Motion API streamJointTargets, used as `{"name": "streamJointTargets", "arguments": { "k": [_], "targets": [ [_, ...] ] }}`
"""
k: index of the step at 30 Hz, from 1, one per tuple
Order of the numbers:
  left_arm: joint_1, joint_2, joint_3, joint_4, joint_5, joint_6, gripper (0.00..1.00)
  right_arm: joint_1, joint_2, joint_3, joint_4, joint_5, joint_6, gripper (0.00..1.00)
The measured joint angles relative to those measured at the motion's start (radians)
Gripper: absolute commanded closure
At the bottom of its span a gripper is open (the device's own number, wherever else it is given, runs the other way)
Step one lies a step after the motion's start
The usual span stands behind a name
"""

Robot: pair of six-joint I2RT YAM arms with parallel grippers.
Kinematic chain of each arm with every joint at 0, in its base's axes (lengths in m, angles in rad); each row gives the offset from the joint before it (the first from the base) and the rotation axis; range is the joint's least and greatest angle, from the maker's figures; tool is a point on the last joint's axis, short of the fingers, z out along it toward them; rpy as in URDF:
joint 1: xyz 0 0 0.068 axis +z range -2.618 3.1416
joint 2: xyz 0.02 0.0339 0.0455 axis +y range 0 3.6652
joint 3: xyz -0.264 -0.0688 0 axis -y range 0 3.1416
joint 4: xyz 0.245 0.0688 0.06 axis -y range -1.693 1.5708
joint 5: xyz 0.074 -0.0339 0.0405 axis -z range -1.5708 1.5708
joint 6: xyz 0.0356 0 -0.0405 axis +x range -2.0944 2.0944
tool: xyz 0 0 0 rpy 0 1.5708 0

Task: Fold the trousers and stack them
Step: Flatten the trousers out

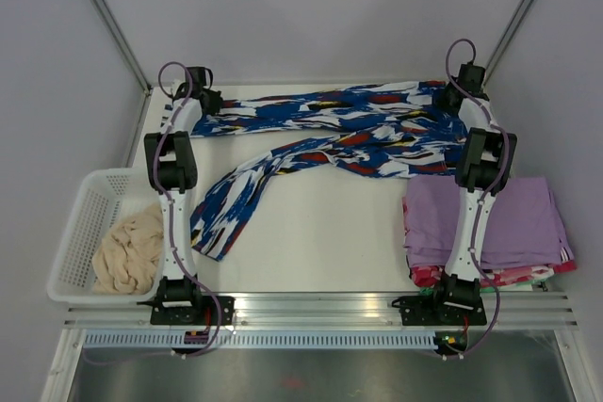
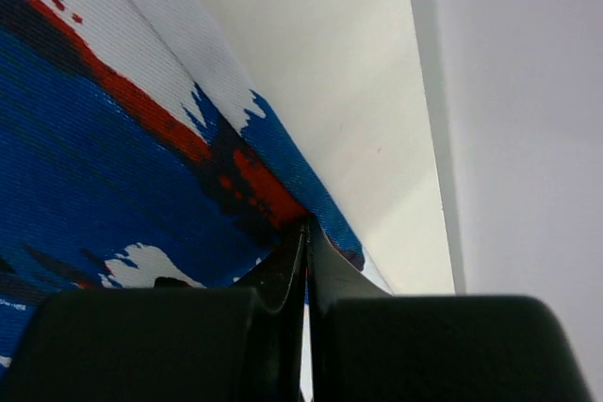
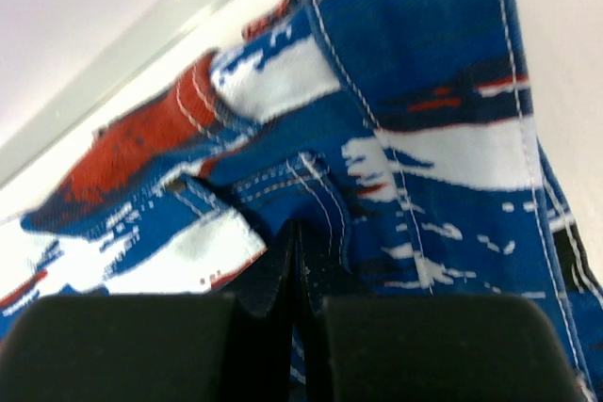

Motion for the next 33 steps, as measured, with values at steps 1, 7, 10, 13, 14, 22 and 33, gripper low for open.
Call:
{"name": "streamJointTargets", "arguments": {
  "k": [1,7,10,13,14,22,33],
  "targets": [
    [0.000,0.006,0.007,0.009,0.008,-0.011,0.98,-0.001,0.021,0.040,-0.016,0.005,0.002,0.93],
    [-0.004,0.052,0.049,0.067,0.047,-0.063,0.98,-0.002,0.071,0.122,-0.024,0.050,0.007,0.92],
    [-0.006,0.066,0.056,0.098,0.055,-0.081,0.98,-0.002,0.078,0.132,-0.014,0.067,0.006,0.92],
    [-0.007,0.083,0.072,0.124,0.059,-0.087,0.98,-0.005,0.080,0.134,-0.002,0.069,0.005,0.92],
    [-0.008,0.089,0.079,0.135,0.061,-0.087,0.98,-0.008,0.083,0.137,0.006,0.070,0.002,0.92],
    [-0.010,0.079,0.060,0.180,0.130,-0.045,0.91,-0.042,0.084,0.178,0.023,-0.034,-0.034,0.70],
    [-0.039,-0.600,-0.420,0.235,0.175,0.196,0.33,-0.010,-0.584,-0.313,0.188,-0.289,-0.075,0.16]
  ]
}}
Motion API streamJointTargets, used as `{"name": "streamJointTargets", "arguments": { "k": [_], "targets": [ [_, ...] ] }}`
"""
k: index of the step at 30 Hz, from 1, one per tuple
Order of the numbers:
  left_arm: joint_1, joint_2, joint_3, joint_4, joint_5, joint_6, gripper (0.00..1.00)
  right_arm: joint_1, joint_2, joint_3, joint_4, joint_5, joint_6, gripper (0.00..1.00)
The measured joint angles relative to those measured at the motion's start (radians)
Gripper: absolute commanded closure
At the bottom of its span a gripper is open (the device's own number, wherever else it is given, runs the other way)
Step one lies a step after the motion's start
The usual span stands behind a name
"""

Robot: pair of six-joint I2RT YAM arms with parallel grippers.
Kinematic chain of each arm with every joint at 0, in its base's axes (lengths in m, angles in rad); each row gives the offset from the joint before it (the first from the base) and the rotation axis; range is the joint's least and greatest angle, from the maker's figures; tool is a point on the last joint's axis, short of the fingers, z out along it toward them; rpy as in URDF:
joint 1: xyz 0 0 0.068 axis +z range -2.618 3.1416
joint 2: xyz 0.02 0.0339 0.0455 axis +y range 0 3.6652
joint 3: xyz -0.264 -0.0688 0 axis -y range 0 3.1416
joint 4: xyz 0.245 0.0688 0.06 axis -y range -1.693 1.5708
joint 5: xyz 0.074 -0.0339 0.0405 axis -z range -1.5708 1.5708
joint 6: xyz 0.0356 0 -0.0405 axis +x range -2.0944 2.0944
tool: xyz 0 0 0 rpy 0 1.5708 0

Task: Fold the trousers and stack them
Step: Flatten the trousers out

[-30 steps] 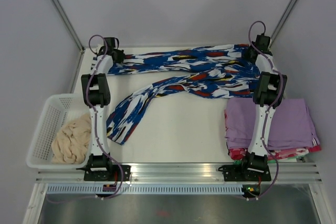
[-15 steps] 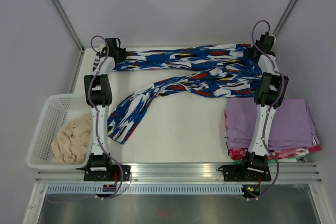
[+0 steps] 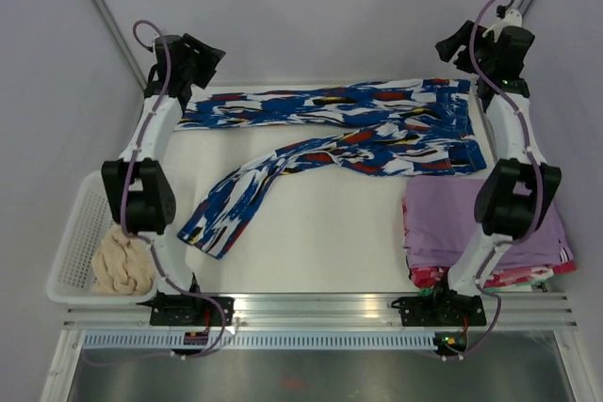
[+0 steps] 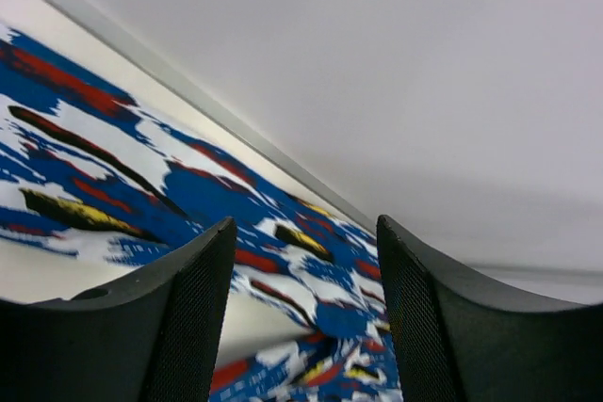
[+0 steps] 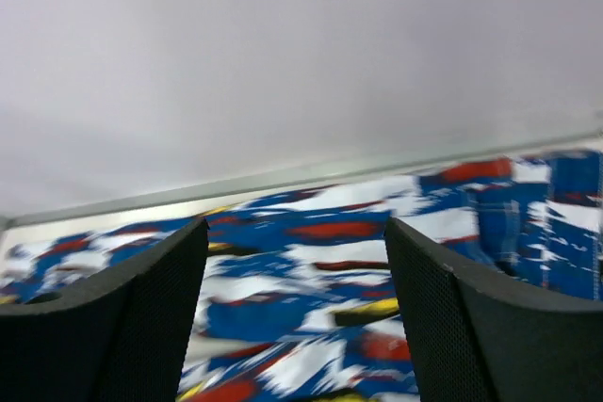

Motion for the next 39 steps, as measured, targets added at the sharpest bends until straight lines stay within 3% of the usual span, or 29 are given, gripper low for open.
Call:
{"name": "streamJointTargets", "arguments": {
  "k": [3,8,15,19,23,31,39],
  "targets": [
    [-0.042,-0.248,-0.138,-0.015,-0.027,0.089,0.33,0.020,-0.254,-0.173,0.080,-0.047,0.004,0.15],
    [-0.153,-0.485,-0.311,-0.151,-0.158,0.225,0.33,0.030,-0.555,-0.452,0.177,-0.098,0.023,0.15],
    [-0.181,-0.684,-0.684,-0.404,-0.310,0.338,0.31,0.097,-0.631,-0.768,0.129,-0.147,0.059,0.14],
    [-0.179,-0.777,-0.783,-0.481,-0.300,0.442,0.31,0.145,-0.704,-0.917,0.084,-0.153,0.068,0.14],
    [-0.179,-0.791,-0.794,-0.470,-0.305,0.560,0.30,0.154,-0.789,-0.990,0.067,-0.158,0.074,0.14],
    [-0.179,-0.513,-0.792,-0.441,-0.284,0.702,0.35,0.154,-0.820,-0.996,0.050,-0.134,0.065,0.13],
    [-0.253,-0.577,-0.799,-0.453,-0.183,0.718,0.35,0.154,-0.817,-1.012,0.033,-0.085,0.060,0.13]
  ]
}}
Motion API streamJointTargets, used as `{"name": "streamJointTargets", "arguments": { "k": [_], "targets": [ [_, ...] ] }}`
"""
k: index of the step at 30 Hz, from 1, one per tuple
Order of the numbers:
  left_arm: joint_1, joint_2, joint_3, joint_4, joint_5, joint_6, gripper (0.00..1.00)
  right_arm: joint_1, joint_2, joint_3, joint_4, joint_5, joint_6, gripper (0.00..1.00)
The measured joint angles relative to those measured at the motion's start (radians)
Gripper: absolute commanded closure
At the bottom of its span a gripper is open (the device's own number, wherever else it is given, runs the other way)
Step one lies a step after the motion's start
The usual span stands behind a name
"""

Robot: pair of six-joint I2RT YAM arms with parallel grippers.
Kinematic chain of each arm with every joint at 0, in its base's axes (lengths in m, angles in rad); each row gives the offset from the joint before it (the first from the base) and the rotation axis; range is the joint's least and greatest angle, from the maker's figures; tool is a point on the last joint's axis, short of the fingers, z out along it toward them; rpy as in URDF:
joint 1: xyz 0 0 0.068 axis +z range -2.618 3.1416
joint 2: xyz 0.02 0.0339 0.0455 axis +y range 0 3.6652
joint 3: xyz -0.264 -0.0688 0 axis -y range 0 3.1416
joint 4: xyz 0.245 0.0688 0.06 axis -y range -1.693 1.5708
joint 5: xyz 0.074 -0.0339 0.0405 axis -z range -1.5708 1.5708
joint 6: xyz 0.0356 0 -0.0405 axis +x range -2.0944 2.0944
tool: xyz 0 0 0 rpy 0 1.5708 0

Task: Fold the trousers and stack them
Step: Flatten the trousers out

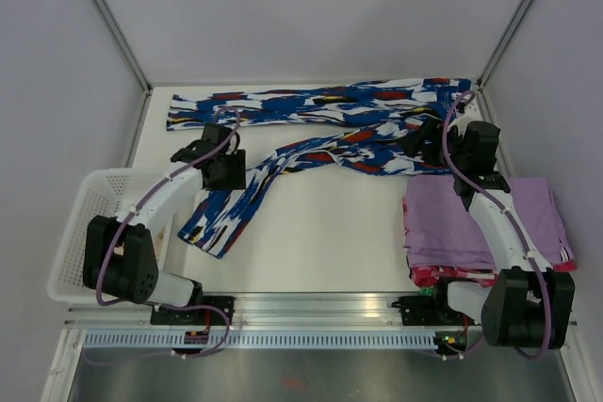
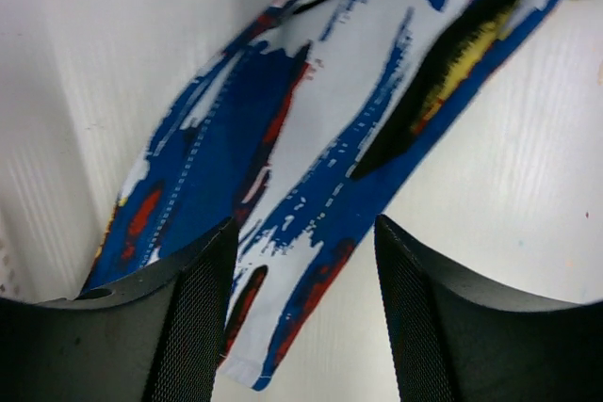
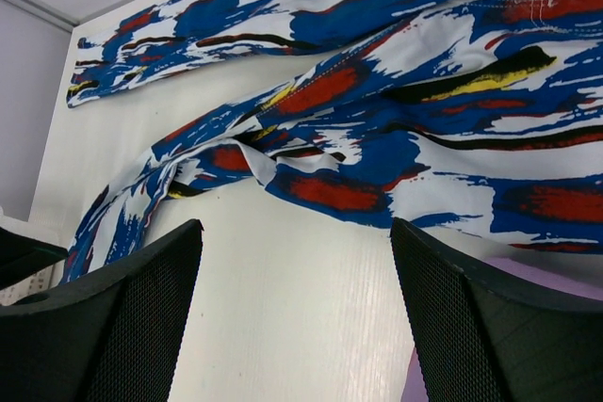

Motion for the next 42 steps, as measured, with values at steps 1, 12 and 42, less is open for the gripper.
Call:
{"name": "streamJointTargets", "arguments": {
  "k": [1,12,42],
  "targets": [
    [-0.026,-0.002,0.000,-0.001,0.000,-0.001,0.35,0.000,0.006,-0.005,0.004,0.000,0.006,0.12],
    [-0.198,0.180,-0.027,-0.013,-0.094,-0.071,0.39,0.000,0.044,-0.011,-0.003,0.014,0.007,0.12],
    [-0.220,0.084,-0.098,0.004,-0.056,-0.099,0.42,0.000,0.068,-0.011,-0.034,0.036,-0.005,0.12]
  ]
}}
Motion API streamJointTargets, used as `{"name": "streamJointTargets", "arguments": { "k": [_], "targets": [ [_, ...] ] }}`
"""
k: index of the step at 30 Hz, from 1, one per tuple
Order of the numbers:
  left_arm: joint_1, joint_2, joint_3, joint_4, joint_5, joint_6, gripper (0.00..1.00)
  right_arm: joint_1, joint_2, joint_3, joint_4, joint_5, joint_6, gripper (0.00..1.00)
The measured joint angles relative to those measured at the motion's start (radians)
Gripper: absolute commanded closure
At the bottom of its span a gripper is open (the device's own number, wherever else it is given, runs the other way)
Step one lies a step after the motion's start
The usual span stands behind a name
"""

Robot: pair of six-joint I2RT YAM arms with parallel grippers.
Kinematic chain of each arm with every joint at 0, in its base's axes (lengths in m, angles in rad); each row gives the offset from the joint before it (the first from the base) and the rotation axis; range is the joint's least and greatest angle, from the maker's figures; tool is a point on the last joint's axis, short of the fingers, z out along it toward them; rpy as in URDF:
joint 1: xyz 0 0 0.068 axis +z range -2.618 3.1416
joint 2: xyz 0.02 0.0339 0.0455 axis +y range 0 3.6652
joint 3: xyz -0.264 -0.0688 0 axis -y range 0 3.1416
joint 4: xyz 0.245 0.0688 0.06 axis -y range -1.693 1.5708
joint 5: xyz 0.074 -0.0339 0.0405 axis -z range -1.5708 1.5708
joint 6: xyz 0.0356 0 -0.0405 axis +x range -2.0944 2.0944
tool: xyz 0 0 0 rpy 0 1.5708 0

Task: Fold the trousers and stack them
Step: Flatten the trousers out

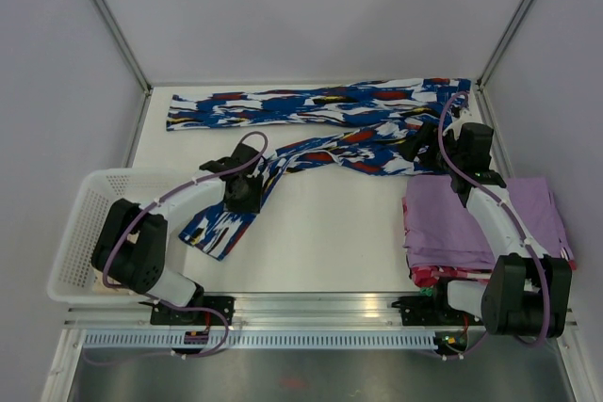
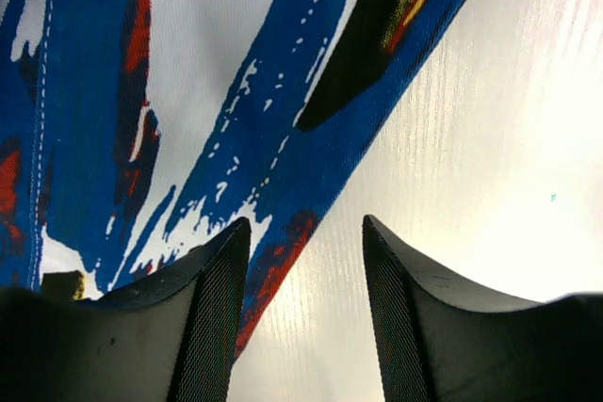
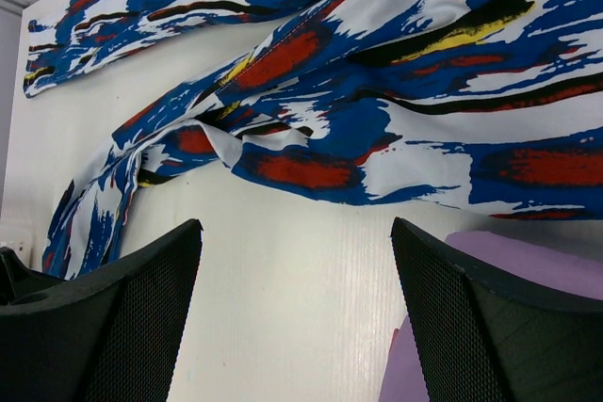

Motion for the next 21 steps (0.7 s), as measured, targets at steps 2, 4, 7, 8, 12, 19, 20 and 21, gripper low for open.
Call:
{"name": "streamJointTargets", "arguments": {
  "k": [2,4,7,8,12,19,20,21],
  "targets": [
    [0.000,-0.005,0.000,0.000,0.007,0.000,0.42,0.000,0.001,0.000,0.000,0.000,0.000,0.12],
    [0.000,-0.005,-0.002,0.000,0.011,0.000,0.43,0.000,0.001,0.000,0.000,0.000,0.000,0.12],
    [0.000,0.002,-0.011,-0.001,0.011,0.000,0.44,0.000,0.002,0.000,0.000,0.000,0.000,0.12],
    [0.000,0.011,-0.013,-0.002,0.011,0.000,0.44,0.000,0.002,0.000,0.000,0.000,0.000,0.12],
    [0.000,0.072,-0.013,-0.012,-0.006,-0.001,0.48,0.000,0.002,0.000,0.000,0.000,0.000,0.12],
    [0.000,0.101,-0.002,-0.020,-0.010,-0.021,0.91,0.000,0.002,0.000,-0.001,0.001,0.000,0.12],
    [0.000,0.105,0.002,-0.024,-0.019,-0.022,0.97,0.000,0.002,0.000,-0.001,0.003,0.000,0.12],
    [0.000,0.108,0.006,-0.031,-0.026,-0.022,0.98,0.000,0.002,0.000,-0.001,0.004,0.000,0.12]
  ]
}}
